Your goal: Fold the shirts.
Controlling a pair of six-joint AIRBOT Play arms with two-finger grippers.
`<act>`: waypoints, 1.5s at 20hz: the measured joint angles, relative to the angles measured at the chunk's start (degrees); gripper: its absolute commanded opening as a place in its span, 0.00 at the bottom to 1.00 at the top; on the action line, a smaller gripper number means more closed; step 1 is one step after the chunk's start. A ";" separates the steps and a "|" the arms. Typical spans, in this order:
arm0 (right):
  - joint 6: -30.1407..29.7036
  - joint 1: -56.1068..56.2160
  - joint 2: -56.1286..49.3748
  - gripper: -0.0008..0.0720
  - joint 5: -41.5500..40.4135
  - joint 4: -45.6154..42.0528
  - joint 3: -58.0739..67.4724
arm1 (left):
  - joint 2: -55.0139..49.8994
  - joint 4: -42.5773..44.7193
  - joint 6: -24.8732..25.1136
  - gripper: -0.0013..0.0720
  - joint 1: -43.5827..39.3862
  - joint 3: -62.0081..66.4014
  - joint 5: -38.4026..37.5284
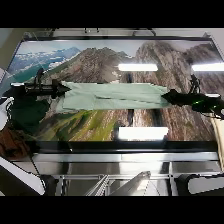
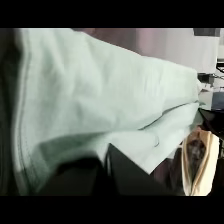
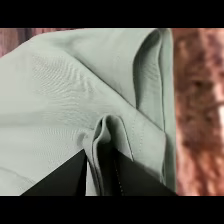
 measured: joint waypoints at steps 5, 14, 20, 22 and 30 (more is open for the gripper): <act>-0.02 -2.75 0.15 0.77 5.46 -4.90 4.76 | -1.44 0.13 -3.98 0.77 0.83 8.09 -7.76; 7.02 -2.45 -2.40 0.96 7.93 -13.60 10.99 | -1.68 -0.11 -11.96 0.02 -0.57 25.38 -18.67; 10.16 1.05 -6.10 0.24 8.59 -13.81 11.89 | -1.70 0.76 -14.34 0.02 -5.51 29.83 -18.40; 11.23 1.60 -6.64 0.04 9.03 -14.64 12.13 | -1.70 2.32 -14.53 0.02 -8.63 29.40 -17.22; 13.60 1.99 -6.97 0.04 9.49 -14.38 12.57 | -1.73 11.58 -14.75 0.02 -22.53 21.51 -4.79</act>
